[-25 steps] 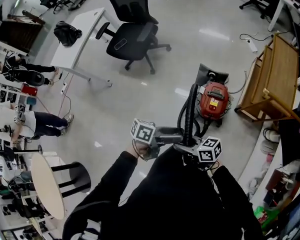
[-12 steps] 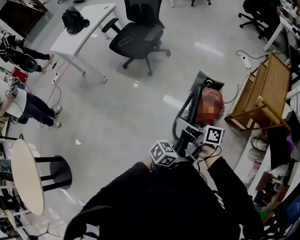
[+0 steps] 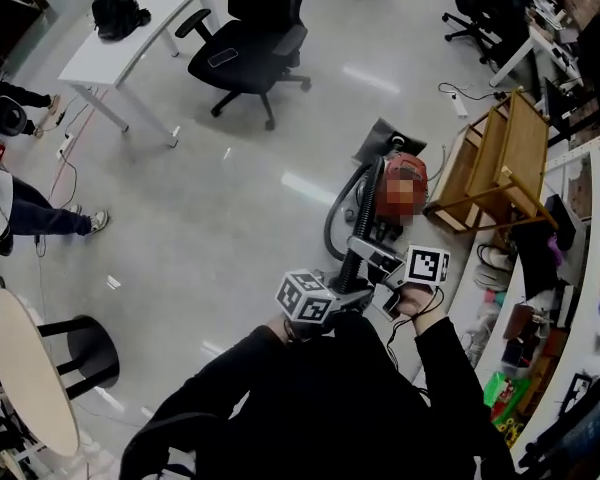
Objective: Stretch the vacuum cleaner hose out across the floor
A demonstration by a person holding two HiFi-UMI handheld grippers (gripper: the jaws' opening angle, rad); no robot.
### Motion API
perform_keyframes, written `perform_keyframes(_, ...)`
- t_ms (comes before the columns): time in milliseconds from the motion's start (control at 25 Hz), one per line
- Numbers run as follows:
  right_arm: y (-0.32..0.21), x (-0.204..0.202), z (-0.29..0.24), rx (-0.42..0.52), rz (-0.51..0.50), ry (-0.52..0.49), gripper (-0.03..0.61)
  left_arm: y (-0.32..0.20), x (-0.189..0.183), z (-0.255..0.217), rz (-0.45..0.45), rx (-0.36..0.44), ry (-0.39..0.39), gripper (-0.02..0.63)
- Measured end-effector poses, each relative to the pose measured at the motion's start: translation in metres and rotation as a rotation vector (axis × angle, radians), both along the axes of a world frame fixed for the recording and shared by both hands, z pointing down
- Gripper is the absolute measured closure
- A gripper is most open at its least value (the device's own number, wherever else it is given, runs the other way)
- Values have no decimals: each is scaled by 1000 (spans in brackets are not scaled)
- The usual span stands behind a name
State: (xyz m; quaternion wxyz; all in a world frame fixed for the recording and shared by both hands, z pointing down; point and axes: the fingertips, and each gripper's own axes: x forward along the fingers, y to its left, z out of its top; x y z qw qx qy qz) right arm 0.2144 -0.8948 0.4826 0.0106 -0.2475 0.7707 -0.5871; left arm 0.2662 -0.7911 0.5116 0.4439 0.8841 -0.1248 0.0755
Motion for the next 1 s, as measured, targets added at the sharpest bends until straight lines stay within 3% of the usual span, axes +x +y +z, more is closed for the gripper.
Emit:
perform_keyframes(80, 18, 36, 11, -5, 134, 40, 221, 0, -10, -1, -4, -16, 8, 503)
perform_keyframes(160, 51, 58, 15, 72, 168, 76, 221, -2, -17, -9, -2, -32, 12, 503)
perform_keyframes(240, 96, 54, 10, 180, 97, 58, 224, -1, -19, -17, 24, -52, -31, 502)
perform_keyframes(320, 143, 37, 10, 275, -63, 82, 225, 0, -16, -28, 26, -87, -60, 502)
perform_keyframes(440, 195, 4, 14, 399, -269, 176, 225, -7, -8, -55, -30, -145, -16, 502)
perform_keyframes(600, 245, -22, 13, 527, -358, 215, 225, 15, 22, -87, -73, -190, 60, 502)
perform_keyframes(640, 255, -20, 10, 567, -362, 241, 239, 26, 32, -91, -63, -185, 57, 502)
perform_keyframes(680, 264, -15, 6, 594, -353, 257, 301, 39, 42, -92, -42, -172, 40, 497)
perform_keyframes(720, 274, -8, 3, 600, -339, 248, 403, 53, 50, -89, -14, -153, 9, 481)
perform_keyframes(800, 303, 7, 9, 567, -334, 177, 405, 81, 57, -69, 37, -114, -87, 395)
perform_keyframes(880, 328, 14, 19, 535, -351, 138, 405, 106, 50, -46, 49, -114, -164, 355)
perform_keyframes(1000, 346, 13, 24, 523, -375, 133, 407, 139, 29, -34, 7, -169, -172, 341)
